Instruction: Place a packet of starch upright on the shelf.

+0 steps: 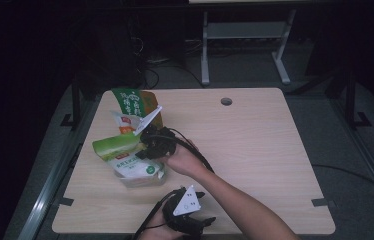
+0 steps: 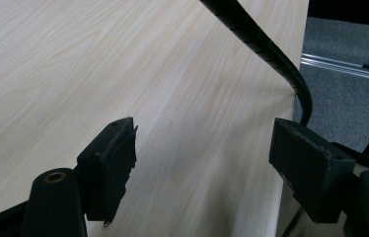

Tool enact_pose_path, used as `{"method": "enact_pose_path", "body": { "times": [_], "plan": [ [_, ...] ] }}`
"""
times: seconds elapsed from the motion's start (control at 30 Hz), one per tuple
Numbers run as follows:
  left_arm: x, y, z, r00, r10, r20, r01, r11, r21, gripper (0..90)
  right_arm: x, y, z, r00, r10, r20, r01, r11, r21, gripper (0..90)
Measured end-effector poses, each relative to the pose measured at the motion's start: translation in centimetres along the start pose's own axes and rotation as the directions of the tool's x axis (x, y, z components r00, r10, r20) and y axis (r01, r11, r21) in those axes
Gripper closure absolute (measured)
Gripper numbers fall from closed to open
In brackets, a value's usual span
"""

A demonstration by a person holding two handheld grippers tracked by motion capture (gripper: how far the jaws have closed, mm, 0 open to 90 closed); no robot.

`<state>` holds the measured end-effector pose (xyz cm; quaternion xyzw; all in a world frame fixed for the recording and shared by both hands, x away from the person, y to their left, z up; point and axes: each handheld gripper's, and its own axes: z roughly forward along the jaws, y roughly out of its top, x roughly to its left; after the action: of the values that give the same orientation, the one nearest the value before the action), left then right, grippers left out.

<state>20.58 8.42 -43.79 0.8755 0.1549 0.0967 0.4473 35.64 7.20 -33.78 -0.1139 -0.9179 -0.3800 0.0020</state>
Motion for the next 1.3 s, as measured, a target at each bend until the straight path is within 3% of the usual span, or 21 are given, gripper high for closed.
{"method": "enact_pose_path", "body": {
  "times": [0.27,0.43,0.7,1.0,1.3],
  "plan": [
    [0.0,0.0,0.1,1.0000,0.002,0.003,-0.002,0.9999,0.010,25.6,-0.3,-1.5,0.2,0.9992,0.038,0.015,-0.038,0.999,0.023,89.0],
    [0.2,0.0,0.2,1.0000,0.009,0.001,-0.009,0.9999,0.011,25.6,-0.9,-2.8,0.2,0.9976,0.069,0.004,-0.069,0.997,0.024,89.1],
    [0.3,-0.1,0.2,1.0000,0.007,-0.006,-0.007,0.9999,0.011,25.6,-1.5,-3.4,0.1,0.9922,0.119,-0.038,-0.118,0.993,0.010,88.2],
    [0.9,0.0,-0.3,0.9996,-0.016,-0.022,0.016,0.9999,-0.005,25.6,-1.4,-3.7,-0.7,0.9910,0.127,-0.043,-0.127,0.992,-0.009,72.6],
    [1.4,0.0,-0.4,0.9989,-0.033,-0.032,0.033,0.9994,-0.008,25.5,-1.7,-4.5,-3.1,0.9896,0.137,-0.044,-0.140,0.989,-0.057,64.1]
  ]
}}
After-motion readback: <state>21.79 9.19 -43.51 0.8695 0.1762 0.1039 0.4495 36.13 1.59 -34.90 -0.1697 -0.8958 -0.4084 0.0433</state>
